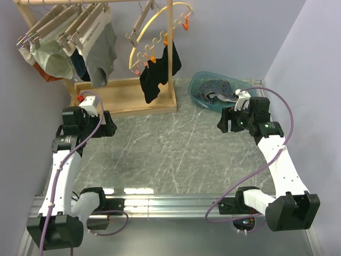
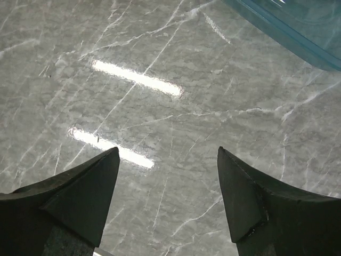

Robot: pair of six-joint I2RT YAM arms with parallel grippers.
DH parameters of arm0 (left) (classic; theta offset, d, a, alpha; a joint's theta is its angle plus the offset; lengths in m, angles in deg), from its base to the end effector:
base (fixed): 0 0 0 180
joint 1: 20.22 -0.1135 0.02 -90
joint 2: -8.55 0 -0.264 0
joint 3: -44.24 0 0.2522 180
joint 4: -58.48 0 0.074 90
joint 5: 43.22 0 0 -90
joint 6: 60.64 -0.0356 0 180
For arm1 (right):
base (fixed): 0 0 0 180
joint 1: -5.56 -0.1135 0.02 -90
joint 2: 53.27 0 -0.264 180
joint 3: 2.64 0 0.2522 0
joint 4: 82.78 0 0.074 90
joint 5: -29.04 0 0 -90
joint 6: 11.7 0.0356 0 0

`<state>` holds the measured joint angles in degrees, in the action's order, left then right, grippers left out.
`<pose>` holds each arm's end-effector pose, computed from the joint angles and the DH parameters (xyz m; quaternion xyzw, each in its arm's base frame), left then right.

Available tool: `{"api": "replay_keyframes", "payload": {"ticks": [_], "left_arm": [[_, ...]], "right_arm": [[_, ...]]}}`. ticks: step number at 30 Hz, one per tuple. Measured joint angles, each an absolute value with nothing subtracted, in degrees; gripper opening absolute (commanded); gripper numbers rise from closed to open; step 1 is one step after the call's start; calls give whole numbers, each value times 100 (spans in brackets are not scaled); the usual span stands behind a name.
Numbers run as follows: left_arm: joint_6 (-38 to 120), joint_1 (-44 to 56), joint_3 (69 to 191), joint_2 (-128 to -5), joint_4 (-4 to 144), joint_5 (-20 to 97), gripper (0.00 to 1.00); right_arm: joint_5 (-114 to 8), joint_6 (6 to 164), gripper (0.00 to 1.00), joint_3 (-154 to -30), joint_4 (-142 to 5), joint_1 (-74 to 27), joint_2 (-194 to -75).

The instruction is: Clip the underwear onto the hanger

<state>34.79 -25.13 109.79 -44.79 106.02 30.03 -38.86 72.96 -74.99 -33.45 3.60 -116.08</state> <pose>0.1972 0.0066 0.3161 -0.0126 0.8813 -0.1314 0.4537 0.2297 0.0213 0.3217 -0.1377 0.8818 0.1612 0.4213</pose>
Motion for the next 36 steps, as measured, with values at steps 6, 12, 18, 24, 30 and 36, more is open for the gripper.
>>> {"api": "replay_keyframes", "payload": {"ticks": [6, 12, 18, 24, 30, 36], "left_arm": [[3470, -2513, 12030, -4627, 10910, 2950, 99], [3505, -2513, 13840, -4912, 10565, 2675, 99], [3765, -2513, 14708, -5174, 9966, 2131, 99], [3984, -2513, 14430, -5198, 9710, 1643, 99], [4064, -2513, 14059, -4988, 9671, 1490, 99], [4058, -2513, 13991, -4619, 9651, 1488, 99]], "right_arm": [[-3883, 7296, 84, -7499, -3345, 364, -11606], [-3886, 7298, 84, -7499, -3347, 395, -11606], [-3936, 7315, 84, -7523, -3382, 395, -11619], [-4161, 7534, 83, -8826, -3603, 395, -12699], [-4539, 7934, 81, -11186, -3972, 353, -14987], [-4919, 8181, 82, -12778, -3771, 345, -17059]]}}
